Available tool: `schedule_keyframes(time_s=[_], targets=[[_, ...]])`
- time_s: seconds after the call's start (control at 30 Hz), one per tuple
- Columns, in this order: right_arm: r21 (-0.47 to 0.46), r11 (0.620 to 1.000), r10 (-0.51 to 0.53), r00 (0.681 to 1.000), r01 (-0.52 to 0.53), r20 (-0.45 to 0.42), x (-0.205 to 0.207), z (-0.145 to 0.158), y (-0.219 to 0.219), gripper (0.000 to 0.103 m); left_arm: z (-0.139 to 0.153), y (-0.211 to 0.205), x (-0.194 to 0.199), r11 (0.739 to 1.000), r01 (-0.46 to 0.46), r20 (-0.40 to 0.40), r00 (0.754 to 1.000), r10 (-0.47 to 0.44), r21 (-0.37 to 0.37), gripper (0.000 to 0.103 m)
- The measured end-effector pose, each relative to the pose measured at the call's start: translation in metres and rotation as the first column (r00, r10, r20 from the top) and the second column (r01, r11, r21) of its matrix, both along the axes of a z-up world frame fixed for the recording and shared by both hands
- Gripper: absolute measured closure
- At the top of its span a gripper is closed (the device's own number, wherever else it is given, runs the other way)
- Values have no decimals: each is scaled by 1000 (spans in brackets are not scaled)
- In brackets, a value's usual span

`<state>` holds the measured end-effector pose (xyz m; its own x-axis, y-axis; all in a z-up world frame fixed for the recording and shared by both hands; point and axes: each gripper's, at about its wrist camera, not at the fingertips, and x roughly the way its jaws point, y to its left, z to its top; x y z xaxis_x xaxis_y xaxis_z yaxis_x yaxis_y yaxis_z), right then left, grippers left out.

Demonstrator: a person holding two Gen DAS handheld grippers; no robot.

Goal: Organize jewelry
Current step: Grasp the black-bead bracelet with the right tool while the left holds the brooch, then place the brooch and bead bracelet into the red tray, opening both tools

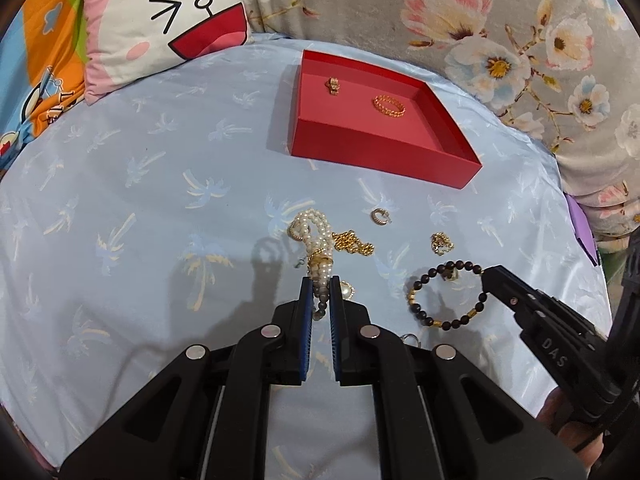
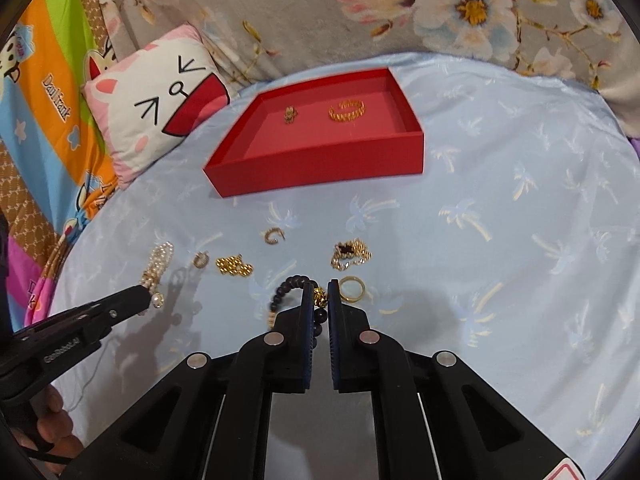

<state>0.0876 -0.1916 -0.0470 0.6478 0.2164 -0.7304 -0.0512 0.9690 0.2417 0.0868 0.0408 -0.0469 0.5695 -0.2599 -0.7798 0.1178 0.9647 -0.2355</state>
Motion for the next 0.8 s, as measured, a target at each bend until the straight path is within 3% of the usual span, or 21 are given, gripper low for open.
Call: schedule_keyframes(time_s=[0.13,0.3,0.4,0.53,0.6,0.67,0.8], targets=[[-4,1000,7,998,-7,56,-8,29,-3,103,14,-1,0,1000,10,27,1000,-11,1,96],[-44,999,29,991,-24,131,-1,67,-4,103,38,-4,10,1000,25,79,997,-25,3,96],[-72,997,28,989,-17,147,5,75,-8,103,51,-4,14,1000,23,110,994,-23,1,96],[-62,998,30,996,-25,81,-1,50,-14,98,51,-3,13,1000,22,111,994,-21,-6,96],[-69,998,16,999,-14,28,-6,27,-15,77,44,-4,12,1000,24,91,996,-23,-8,96],[-72,997,-2,1000,1,-7,-10,9,-16,67,36,-6,11,1000,28,71,997,-27,-6,96],[-67,997,-45,996,40,-77,-2,-22,-26,66,26,-11,8,999,38,46,998,-38,-4,96]])
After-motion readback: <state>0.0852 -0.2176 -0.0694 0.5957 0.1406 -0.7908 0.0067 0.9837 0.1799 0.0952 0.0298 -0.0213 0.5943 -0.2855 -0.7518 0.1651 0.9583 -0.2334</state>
